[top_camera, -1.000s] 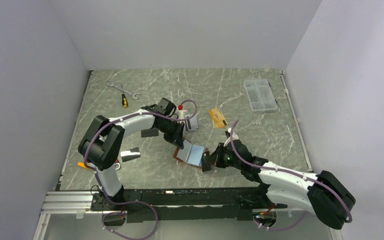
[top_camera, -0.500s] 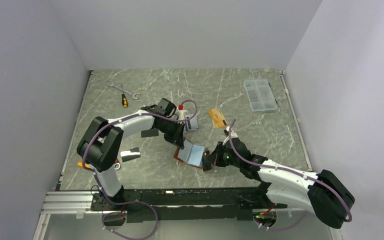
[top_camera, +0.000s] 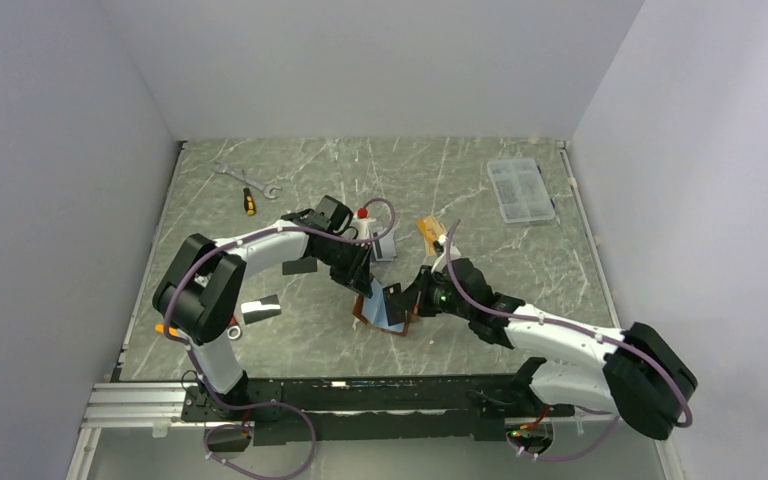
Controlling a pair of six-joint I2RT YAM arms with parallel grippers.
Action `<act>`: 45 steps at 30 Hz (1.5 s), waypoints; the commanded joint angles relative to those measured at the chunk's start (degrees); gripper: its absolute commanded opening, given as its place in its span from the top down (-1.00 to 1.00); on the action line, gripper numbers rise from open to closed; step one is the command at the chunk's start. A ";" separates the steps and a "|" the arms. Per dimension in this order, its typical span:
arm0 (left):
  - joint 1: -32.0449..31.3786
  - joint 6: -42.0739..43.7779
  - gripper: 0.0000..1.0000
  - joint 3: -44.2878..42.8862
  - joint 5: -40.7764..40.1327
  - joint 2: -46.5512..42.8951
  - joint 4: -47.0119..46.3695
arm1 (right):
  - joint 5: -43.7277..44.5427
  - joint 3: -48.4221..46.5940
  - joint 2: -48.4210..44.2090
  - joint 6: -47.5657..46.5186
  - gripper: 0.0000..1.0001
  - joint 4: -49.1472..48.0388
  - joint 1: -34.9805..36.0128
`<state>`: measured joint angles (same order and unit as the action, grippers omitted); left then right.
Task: Put the credit cards into the card holder
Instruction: Open the card holder at the center of the board.
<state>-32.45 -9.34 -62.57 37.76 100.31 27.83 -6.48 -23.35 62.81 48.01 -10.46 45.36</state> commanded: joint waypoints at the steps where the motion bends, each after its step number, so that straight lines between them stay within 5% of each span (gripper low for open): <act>1: -0.09 -0.94 0.39 0.79 4.05 -1.02 -2.16 | -2.83 -0.84 5.65 0.35 1.00 -7.34 0.41; 17: 5.45 -1.30 0.18 1.61 9.78 -0.47 -2.65 | -6.05 -3.81 17.70 0.81 1.00 -15.68 0.76; 45: 11.88 1.43 0.13 -4.16 11.39 0.85 2.43 | -3.40 -6.31 22.45 -1.26 1.00 -10.03 3.06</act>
<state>-20.99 -9.76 -64.64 47.00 102.83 29.17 -11.97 -27.18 84.53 48.16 -22.11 47.46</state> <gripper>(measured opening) 0.435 0.009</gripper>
